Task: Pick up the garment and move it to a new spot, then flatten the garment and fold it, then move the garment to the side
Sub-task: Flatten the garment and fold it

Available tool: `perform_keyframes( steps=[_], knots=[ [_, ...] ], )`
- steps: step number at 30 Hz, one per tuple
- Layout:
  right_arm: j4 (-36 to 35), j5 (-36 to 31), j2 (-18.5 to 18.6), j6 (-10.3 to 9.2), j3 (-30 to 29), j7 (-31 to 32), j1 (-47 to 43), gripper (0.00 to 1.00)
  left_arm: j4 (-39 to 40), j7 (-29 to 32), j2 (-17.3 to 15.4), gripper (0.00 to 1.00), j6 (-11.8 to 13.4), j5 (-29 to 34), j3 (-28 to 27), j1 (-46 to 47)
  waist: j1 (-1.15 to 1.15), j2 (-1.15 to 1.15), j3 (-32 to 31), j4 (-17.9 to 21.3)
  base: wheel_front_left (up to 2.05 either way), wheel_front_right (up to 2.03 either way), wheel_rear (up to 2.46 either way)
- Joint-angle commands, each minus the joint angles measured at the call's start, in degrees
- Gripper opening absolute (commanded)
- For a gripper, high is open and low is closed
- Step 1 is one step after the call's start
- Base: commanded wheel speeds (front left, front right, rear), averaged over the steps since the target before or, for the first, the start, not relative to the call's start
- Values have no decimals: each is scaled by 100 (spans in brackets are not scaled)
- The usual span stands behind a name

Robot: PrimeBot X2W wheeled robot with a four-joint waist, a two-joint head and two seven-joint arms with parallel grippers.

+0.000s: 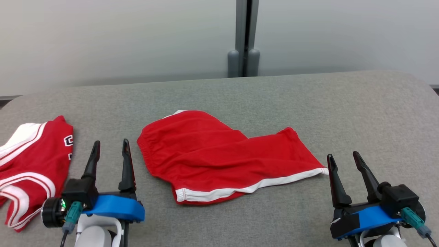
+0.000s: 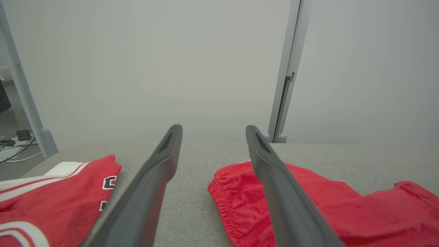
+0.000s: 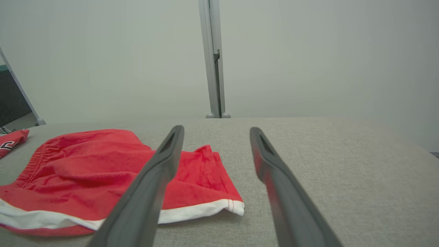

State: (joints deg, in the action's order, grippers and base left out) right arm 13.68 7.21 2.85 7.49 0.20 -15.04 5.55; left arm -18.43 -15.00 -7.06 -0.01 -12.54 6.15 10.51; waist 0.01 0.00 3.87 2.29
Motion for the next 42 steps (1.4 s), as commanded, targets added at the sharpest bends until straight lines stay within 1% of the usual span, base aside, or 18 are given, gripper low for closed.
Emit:
perform_keyframes(
  steps=[1,8,10,17,27,33,42],
  knots=[
    [-24,2,7,1,-36,-20,-74,100,103,-25,54,100,-2,80,-59,-139,-1,0,-36,-79,0,0,0],
    [17,-46,7,1,-69,-20,-156,100,341,-26,191,100,-38,228,-257,-524,-1,0,-156,-259,0,0,0],
    [31,-42,7,1,-62,-20,-188,100,391,-26,218,100,-21,256,-321,-620,-1,0,-173,-280,0,0,0],
    [84,-60,7,1,-54,-20,-246,100,466,-26,278,100,-92,366,-437,-859,-1,0,-183,-317,0,0,0],
    [93,-98,7,1,-101,-13,-210,100,437,-26,339,100,-191,464,-494,-776,-1,0,-141,-303,0,0,0],
    [146,-141,7,1,-183,6,-91,100,354,-26,375,100,-357,468,-315,-703,-1,0,-79,-283,0,0,0],
    [469,-302,7,1,-438,0,215,100,-97,-26,411,100,-556,431,436,-485,-1,0,120,-276,0,0,0]
  ],
)
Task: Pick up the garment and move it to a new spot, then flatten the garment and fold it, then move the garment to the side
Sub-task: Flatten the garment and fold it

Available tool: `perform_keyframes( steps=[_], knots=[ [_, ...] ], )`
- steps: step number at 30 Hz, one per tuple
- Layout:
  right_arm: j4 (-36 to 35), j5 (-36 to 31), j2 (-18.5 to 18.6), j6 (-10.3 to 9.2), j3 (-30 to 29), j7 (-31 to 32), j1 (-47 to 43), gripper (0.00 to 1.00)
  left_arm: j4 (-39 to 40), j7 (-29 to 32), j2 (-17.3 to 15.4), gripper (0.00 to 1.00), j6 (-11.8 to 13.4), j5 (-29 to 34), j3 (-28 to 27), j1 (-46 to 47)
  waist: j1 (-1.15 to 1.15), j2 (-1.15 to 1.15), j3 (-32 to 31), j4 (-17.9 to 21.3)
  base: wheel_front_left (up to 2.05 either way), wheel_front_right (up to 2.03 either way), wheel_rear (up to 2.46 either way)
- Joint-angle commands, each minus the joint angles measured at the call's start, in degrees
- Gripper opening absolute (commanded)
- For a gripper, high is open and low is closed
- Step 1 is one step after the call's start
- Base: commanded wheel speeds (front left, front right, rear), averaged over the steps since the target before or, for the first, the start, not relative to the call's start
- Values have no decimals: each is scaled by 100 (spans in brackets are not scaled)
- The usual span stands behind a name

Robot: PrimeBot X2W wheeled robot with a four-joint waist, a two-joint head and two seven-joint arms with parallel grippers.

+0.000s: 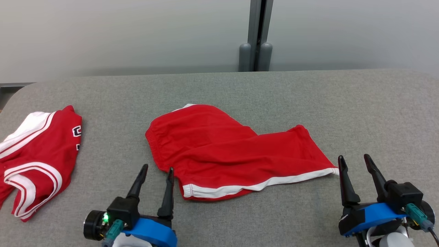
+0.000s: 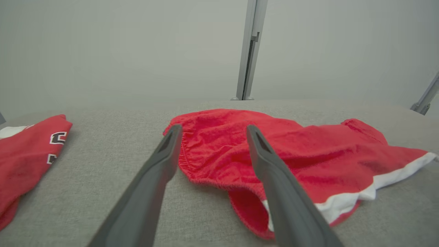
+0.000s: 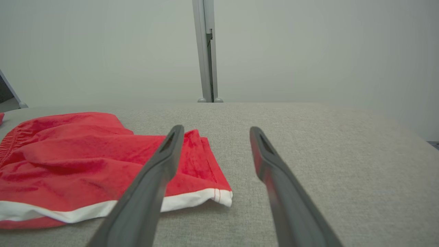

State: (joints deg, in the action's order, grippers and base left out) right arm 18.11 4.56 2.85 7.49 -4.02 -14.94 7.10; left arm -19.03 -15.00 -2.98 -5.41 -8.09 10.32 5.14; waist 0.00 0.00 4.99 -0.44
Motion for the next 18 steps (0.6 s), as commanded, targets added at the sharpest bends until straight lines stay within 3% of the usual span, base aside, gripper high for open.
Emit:
perform_keyframes(
  steps=[1,18],
  knots=[
    [90,-63,7,1,-44,-11,101,100,-87,-26,5,100,-27,-32,101,72,0,0,26,4,0,0,0],
    [1589,231,7,1,-215,-28,787,100,-1082,-26,10,100,-149,-304,1038,294,0,0,263,49,0,0,0]
  ],
)
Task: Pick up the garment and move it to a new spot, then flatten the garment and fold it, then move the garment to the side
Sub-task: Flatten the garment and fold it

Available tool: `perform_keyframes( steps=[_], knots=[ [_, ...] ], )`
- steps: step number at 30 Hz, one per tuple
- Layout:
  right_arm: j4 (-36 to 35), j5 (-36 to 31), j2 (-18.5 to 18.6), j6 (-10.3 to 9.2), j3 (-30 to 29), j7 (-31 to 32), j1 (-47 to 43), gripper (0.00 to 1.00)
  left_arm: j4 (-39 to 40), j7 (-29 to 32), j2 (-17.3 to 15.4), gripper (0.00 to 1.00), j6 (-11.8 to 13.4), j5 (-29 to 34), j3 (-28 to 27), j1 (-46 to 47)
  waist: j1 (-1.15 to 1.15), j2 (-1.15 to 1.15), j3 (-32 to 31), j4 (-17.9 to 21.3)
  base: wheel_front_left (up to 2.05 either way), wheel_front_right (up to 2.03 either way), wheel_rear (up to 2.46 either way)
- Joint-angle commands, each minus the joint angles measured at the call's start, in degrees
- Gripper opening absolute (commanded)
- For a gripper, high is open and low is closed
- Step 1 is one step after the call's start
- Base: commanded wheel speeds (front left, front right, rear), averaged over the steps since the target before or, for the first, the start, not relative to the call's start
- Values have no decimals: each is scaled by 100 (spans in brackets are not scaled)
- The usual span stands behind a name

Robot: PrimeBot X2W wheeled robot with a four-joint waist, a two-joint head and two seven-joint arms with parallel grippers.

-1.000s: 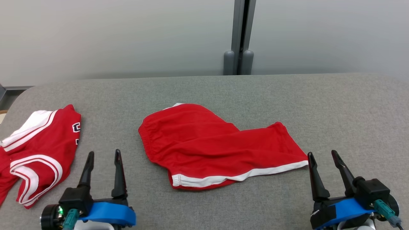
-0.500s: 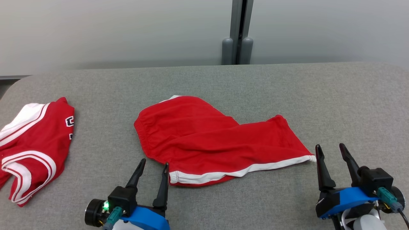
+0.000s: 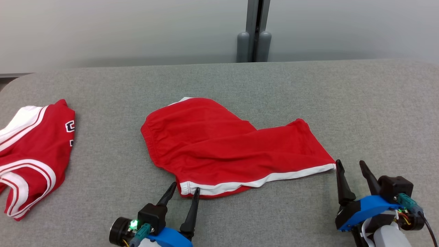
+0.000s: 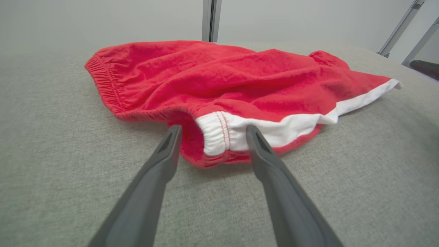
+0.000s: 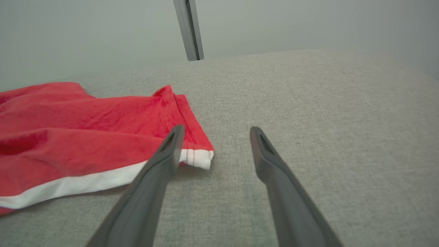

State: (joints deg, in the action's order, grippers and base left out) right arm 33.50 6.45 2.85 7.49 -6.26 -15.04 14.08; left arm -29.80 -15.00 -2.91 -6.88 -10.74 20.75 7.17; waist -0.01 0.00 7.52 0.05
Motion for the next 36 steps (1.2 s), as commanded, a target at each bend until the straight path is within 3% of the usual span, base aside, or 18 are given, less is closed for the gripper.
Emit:
perform_keyframes(
  steps=[1,19,20,21,22,23,24,25,36],
  knots=[
    [130,58,8,1,26,-19,137,100,-44,-26,2,100,-3,-43,23,121,1,0,23,3,0,0,0],
    [1274,441,7,1,387,-20,766,100,-242,-26,1,100,52,-282,428,527,1,0,219,5,0,0,0],
    [1307,466,7,1,407,-20,780,76,-246,-26,1,100,48,-285,444,528,1,0,231,4,0,0,0],
    [1328,480,8,1,425,-20,797,44,-252,-26,1,87,47,-289,457,532,1,0,252,1,0,0,0],
    [1333,518,9,1,440,-20,822,32,-261,-26,1,68,47,-291,468,548,1,0,266,-1,0,0,0],
    [1301,545,8,1,451,-20,848,0,-269,-26,1,40,45,-296,476,572,1,0,284,-3,0,0,0],
    [1288,564,8,1,461,-20,856,0,-275,-26,1,15,42,-306,483,594,1,0,295,-3,0,0,0],
    [1278,578,8,1,472,-20,856,0,-282,-26,1,0,40,-316,491,611,1,0,304,-2,0,0,0],
    [514,467,9,1,451,-20,558,0,148,-26,-11,0,19,-212,392,536,1,0,202,67,0,0,0]
  ],
)
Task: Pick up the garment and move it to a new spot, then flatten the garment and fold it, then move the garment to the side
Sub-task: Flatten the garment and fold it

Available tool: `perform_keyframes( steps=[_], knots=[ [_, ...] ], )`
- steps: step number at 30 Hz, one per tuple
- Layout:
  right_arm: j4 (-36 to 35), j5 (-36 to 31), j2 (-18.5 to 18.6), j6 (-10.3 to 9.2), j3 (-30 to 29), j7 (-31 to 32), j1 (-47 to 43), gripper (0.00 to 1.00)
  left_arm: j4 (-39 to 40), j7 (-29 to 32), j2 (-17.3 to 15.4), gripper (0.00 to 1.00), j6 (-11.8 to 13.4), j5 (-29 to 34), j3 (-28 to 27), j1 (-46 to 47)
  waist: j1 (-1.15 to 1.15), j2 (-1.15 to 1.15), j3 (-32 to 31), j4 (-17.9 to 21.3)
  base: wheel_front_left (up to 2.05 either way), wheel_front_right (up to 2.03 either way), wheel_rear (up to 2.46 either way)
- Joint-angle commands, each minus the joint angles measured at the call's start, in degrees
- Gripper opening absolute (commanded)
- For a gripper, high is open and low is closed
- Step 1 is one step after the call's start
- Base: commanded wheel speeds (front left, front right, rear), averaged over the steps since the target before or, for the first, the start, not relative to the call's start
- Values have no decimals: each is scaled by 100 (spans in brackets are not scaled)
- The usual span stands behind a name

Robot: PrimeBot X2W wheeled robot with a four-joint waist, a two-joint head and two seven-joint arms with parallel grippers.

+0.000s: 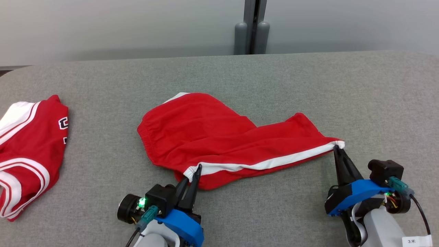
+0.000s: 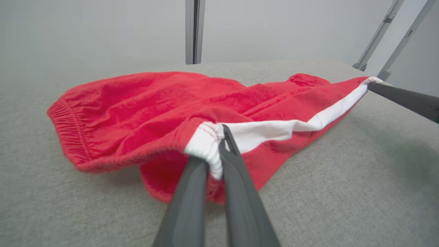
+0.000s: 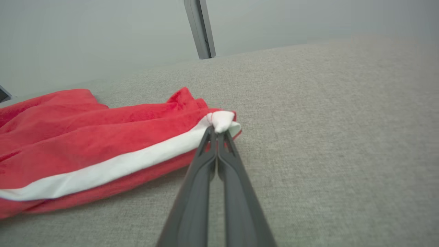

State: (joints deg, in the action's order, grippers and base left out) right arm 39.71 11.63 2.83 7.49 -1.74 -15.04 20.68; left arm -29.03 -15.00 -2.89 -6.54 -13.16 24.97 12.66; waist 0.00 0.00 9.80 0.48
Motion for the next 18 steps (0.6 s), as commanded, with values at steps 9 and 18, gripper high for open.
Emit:
perform_keyframes(
  steps=[9,18],
  knots=[
    [-1075,44,10,1,271,-20,72,0,680,-26,-174,0,-49,116,-351,478,0,0,37,117,0,0,0],
    [-1088,335,100,1,644,-20,1656,0,708,9,-631,0,-93,112,-529,2294,0,0,646,309,0,0,0]
  ],
)
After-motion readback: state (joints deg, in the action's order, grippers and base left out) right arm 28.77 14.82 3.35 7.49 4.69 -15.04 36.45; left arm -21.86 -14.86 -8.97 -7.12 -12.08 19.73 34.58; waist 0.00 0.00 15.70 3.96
